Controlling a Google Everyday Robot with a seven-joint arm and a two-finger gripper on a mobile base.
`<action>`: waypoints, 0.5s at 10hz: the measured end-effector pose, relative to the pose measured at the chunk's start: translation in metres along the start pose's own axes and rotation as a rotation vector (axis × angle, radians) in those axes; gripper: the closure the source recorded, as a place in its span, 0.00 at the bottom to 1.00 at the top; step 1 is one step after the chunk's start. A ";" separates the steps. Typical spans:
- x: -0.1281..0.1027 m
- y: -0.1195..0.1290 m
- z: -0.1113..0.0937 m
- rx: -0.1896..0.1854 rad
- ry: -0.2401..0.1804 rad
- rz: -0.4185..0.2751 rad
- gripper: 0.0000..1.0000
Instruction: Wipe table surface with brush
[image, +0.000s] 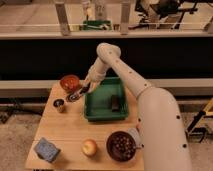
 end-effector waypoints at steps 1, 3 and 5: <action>-0.002 0.001 0.002 0.028 -0.008 -0.011 1.00; -0.015 0.008 0.008 -0.047 -0.024 -0.067 1.00; -0.031 0.017 0.015 -0.139 -0.046 -0.115 1.00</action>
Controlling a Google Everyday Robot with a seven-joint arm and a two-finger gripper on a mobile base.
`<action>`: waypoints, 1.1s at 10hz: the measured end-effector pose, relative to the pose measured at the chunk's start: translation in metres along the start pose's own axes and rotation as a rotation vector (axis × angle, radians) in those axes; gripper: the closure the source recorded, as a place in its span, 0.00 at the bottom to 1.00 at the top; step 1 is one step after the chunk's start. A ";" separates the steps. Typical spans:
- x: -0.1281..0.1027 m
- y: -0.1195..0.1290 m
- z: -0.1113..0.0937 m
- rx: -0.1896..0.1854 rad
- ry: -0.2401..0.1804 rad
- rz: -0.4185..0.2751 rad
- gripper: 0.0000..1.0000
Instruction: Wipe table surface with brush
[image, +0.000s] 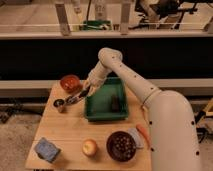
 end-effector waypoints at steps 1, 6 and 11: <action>-0.008 0.004 0.005 -0.044 -0.012 -0.022 1.00; -0.048 0.004 0.061 -0.165 0.042 -0.071 1.00; -0.055 0.004 0.081 -0.217 0.127 -0.106 1.00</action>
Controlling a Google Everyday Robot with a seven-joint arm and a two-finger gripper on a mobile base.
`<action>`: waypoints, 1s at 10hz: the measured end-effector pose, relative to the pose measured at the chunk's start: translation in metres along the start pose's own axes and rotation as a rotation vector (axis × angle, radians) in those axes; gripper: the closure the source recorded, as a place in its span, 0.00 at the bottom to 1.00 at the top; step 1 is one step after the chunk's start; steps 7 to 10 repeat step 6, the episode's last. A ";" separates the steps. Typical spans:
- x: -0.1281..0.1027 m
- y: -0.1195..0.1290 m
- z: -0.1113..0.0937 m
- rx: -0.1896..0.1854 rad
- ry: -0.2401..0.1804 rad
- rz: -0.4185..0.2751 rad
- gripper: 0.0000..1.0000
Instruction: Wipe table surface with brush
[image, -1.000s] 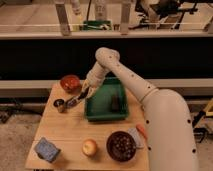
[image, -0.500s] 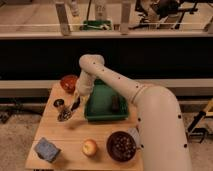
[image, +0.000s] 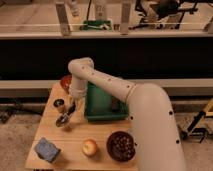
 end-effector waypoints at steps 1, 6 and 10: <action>0.002 0.000 0.000 -0.002 0.024 0.007 1.00; 0.012 -0.015 0.004 -0.017 0.075 0.032 1.00; 0.012 -0.015 0.004 -0.017 0.075 0.032 1.00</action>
